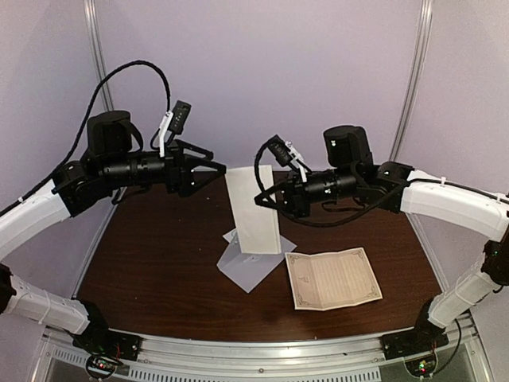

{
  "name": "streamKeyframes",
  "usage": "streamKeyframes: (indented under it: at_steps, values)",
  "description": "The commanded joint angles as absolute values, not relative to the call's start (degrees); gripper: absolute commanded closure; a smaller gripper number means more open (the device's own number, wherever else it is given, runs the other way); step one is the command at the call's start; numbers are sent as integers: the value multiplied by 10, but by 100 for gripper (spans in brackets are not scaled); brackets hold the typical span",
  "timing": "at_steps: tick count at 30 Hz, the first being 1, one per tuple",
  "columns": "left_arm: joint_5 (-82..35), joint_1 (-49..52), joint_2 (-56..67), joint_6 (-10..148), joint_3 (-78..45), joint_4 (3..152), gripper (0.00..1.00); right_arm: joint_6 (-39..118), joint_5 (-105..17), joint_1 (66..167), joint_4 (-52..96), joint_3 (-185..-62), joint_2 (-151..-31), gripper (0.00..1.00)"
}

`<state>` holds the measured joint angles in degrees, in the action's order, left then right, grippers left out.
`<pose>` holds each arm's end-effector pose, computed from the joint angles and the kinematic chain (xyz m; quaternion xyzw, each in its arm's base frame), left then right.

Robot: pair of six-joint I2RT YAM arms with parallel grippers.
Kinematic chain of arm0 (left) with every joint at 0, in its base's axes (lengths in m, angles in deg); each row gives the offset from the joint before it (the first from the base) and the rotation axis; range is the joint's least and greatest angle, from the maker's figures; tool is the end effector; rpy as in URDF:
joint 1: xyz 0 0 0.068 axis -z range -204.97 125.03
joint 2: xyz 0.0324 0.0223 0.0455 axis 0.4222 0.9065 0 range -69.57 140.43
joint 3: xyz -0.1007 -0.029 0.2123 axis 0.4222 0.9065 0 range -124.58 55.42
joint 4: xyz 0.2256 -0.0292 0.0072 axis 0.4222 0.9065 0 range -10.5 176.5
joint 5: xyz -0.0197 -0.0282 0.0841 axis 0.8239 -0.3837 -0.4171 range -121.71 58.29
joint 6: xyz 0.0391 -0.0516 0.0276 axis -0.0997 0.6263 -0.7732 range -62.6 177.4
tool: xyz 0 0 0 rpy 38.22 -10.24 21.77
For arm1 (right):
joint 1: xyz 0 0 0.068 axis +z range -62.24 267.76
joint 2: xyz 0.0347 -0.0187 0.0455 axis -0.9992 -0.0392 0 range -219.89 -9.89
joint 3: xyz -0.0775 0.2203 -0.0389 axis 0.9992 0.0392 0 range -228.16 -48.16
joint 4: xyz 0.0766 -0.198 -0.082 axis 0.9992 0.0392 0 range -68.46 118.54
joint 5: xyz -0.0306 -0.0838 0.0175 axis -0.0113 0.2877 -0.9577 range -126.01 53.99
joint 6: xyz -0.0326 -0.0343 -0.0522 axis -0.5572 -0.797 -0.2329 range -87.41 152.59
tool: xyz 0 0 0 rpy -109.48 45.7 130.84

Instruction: Place the letter into the envelope and seal it

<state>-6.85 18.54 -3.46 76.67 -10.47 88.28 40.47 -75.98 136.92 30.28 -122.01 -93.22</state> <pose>0.1730 -0.1977 0.3601 0.2927 0.6966 -0.4701 0.4561 0.1822 0.2675 0.3264 -0.4559 0.6419 0.5063 0.3518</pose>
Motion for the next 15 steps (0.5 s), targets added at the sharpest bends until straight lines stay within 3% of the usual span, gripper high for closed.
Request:
streamKeyframes:
  at_steps: [1, 4, 9, 12, 15]
  values:
    - [-20, 183, 3, 678, -173, 1000, 7, 355, -812, 1374, 412, -1244, -941, 100]
    - [15, 184, 34, 657, -197, 1042, 7, 344, -824, 1378, 433, -1247, -944, 100]
    - [59, 193, 85, 630, -234, 1071, 20, 317, -820, 1381, 478, -1271, -960, 100]
    - [63, 196, 104, 618, -242, 1072, 31, 303, -818, 1382, 503, -1287, -970, 100]
    - [75, 197, 125, 606, -258, 1086, 51, 300, -815, 1382, 514, -1294, -977, 100]
